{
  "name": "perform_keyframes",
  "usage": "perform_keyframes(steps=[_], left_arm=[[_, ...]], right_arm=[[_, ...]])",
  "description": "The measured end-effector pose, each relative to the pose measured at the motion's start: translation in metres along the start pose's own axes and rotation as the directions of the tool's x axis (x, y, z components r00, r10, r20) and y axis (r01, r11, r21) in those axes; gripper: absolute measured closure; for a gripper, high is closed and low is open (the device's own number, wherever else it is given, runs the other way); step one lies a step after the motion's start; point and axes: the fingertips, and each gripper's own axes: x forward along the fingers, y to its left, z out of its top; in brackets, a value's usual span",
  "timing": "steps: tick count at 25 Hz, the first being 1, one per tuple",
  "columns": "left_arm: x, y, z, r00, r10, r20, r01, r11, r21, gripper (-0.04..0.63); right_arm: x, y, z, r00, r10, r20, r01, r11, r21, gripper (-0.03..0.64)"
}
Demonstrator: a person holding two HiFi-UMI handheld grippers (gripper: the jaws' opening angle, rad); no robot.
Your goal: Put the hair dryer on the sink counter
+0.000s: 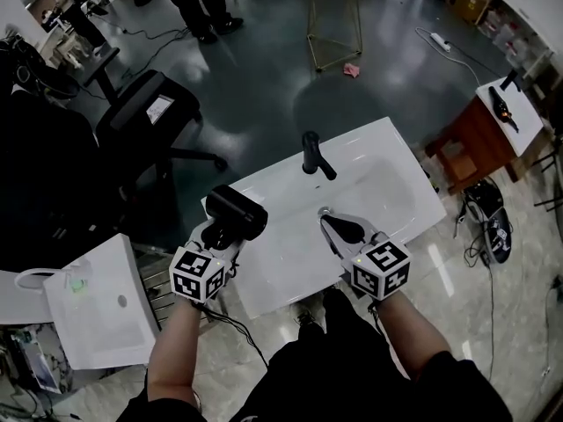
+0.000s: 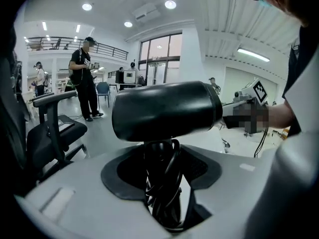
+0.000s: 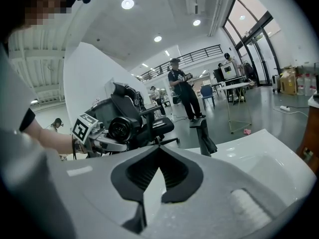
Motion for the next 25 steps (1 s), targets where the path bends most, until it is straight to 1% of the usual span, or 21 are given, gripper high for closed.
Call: perform_keyframes(steps=[6, 9, 12, 15, 19, 21, 25], left_arm=[[0.030, 0.010, -0.011, 0.993, -0.014, -0.115, 0.022, 0.997, 0.077, 0.390], [0.043, 0.013, -0.017, 0.986, -0.023, -0.168, 0.042, 0.993, 0.109, 0.390], [0.057, 0.015, -0.021, 0.974, -0.027, -0.223, 0.064, 0.985, 0.160, 0.390], [0.071, 0.019, -0.027, 0.959, -0.027, -0.281, 0.089, 0.974, 0.210, 0.390], [0.091, 0.027, -0.034, 0.937, -0.030, -0.349, 0.126, 0.959, 0.255, 0.390], [0.099, 0.031, -0.037, 0.923, -0.026, -0.384, 0.147, 0.947, 0.287, 0.390], [0.116, 0.038, -0.043, 0.889, -0.027, -0.458, 0.208, 0.914, 0.349, 0.390]], right_arm=[[0.014, -0.010, -0.010, 1.000, 0.008, -0.022, -0.008, 1.000, 0.017, 0.615], [0.018, -0.016, -0.015, 0.999, 0.005, -0.037, -0.004, 1.000, 0.023, 0.615], [0.020, -0.023, -0.017, 0.999, -0.001, -0.044, 0.003, 0.999, 0.034, 0.615], [0.022, -0.030, -0.018, 0.999, -0.002, -0.051, 0.005, 0.999, 0.042, 0.615], [0.025, -0.039, -0.021, 0.998, -0.002, -0.061, 0.006, 0.999, 0.053, 0.615], [0.027, -0.043, -0.023, 0.998, 0.000, -0.068, 0.004, 0.998, 0.058, 0.615], [0.031, -0.051, -0.025, 0.997, -0.001, -0.078, 0.006, 0.998, 0.067, 0.615]])
